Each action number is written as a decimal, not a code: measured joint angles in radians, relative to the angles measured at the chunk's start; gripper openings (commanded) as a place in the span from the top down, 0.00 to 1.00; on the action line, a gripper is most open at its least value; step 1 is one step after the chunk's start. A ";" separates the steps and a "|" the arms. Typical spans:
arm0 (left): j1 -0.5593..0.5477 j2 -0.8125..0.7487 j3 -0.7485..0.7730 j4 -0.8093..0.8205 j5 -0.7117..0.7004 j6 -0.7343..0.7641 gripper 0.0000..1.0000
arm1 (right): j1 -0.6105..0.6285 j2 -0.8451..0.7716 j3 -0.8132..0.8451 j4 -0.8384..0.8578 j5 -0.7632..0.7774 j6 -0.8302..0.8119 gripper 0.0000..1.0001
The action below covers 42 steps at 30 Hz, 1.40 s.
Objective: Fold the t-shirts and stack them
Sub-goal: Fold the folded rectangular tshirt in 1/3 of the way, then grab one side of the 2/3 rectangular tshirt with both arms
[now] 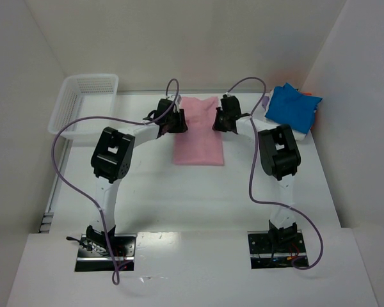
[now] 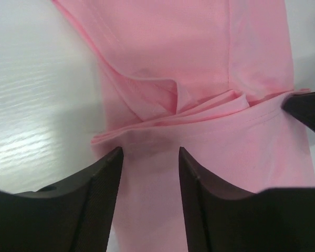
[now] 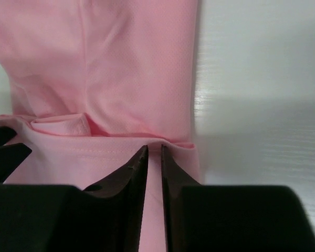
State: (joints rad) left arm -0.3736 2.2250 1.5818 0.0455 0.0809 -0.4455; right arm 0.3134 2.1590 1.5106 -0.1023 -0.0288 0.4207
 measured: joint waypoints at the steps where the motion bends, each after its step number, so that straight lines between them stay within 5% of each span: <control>1: 0.002 -0.019 -0.011 -0.004 -0.008 0.003 0.39 | -0.001 -0.016 -0.004 -0.007 0.005 -0.001 0.71; 13: 0.036 -0.558 -0.337 -0.021 -0.020 0.007 0.20 | -0.010 -0.586 -0.316 0.013 0.010 0.010 0.27; 22: -0.014 -0.639 -0.618 -0.081 0.082 -0.060 0.18 | -0.010 -0.665 -0.720 -0.014 -0.043 0.087 0.25; 33: -0.015 -0.512 -0.637 -0.066 0.145 -0.083 0.18 | -0.011 -0.611 -0.734 0.052 -0.126 0.111 0.32; 42: -0.015 -0.444 -0.602 -0.029 0.169 -0.085 0.28 | -0.011 -0.576 -0.732 0.060 -0.143 0.114 0.43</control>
State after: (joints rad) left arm -0.3885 1.7812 0.9798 0.0161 0.2497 -0.5308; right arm 0.3028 1.5831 0.7782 -0.0421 -0.1719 0.5346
